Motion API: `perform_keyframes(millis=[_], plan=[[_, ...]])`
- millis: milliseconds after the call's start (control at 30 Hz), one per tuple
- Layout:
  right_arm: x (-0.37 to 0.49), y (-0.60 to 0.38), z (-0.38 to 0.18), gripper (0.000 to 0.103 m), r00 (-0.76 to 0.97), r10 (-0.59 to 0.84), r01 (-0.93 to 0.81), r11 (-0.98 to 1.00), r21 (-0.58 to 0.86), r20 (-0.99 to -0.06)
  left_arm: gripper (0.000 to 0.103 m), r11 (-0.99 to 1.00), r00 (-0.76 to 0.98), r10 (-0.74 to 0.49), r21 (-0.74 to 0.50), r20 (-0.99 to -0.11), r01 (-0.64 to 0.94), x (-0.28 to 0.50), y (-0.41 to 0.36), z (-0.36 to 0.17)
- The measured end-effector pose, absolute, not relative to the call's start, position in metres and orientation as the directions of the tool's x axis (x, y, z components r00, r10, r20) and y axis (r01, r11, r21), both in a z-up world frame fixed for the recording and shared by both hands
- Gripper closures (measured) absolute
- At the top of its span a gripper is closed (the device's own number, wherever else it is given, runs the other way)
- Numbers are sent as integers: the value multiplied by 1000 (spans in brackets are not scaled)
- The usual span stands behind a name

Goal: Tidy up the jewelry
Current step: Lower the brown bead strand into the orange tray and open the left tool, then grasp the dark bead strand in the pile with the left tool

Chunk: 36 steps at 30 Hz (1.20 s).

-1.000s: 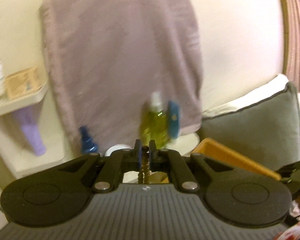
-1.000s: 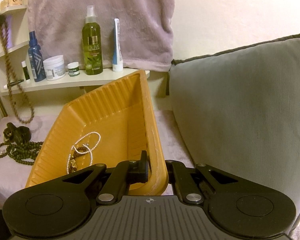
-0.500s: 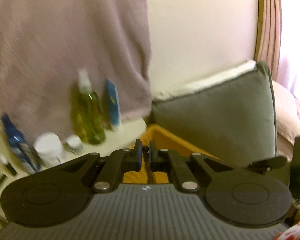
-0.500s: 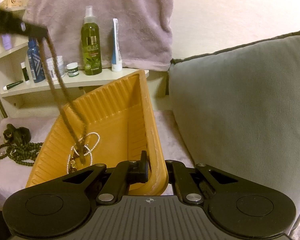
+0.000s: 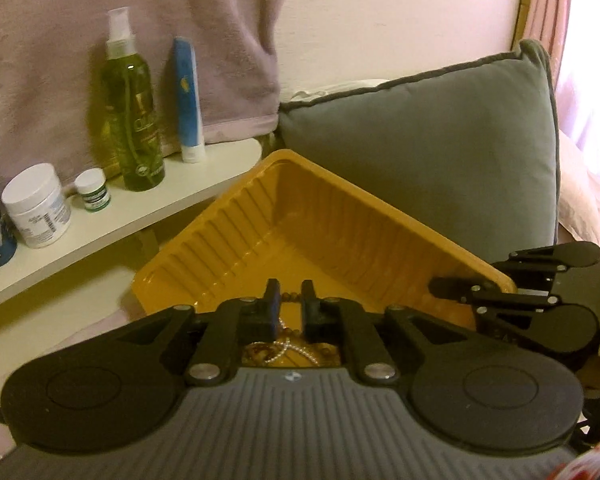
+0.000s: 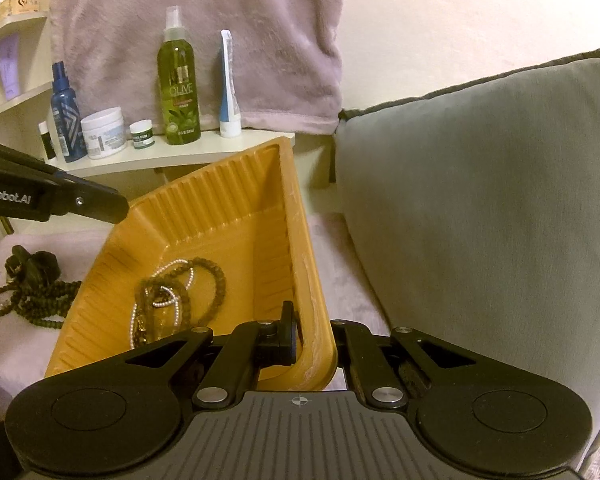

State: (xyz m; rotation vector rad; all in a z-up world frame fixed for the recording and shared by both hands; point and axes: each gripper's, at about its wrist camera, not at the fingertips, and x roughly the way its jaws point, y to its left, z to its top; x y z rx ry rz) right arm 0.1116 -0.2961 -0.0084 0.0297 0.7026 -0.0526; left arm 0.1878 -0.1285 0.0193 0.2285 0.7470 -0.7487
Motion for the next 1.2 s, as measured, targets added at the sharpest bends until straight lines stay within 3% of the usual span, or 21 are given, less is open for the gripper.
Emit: perform_keyframes(millis=[267,633,933,1200], plan=[[110,-297,-8,98,764,-33,52,999,10,-644,81,807,602,-481,-54,-637,588,182,-81,32],[110,-296,-9,98,763,-35,51,999,6,-645,74,953,791,-254,-5,-557,302,170,40,36],[108,-296,-11,98,757,-38,50,999,-1,-653,63,990,777,-120,-10,-618,144,150,89,-11],[111,-298,-12,98,749,-41,49,999,-6,-661,63,987,710,-139,-39,-690,154,147,68,-49]])
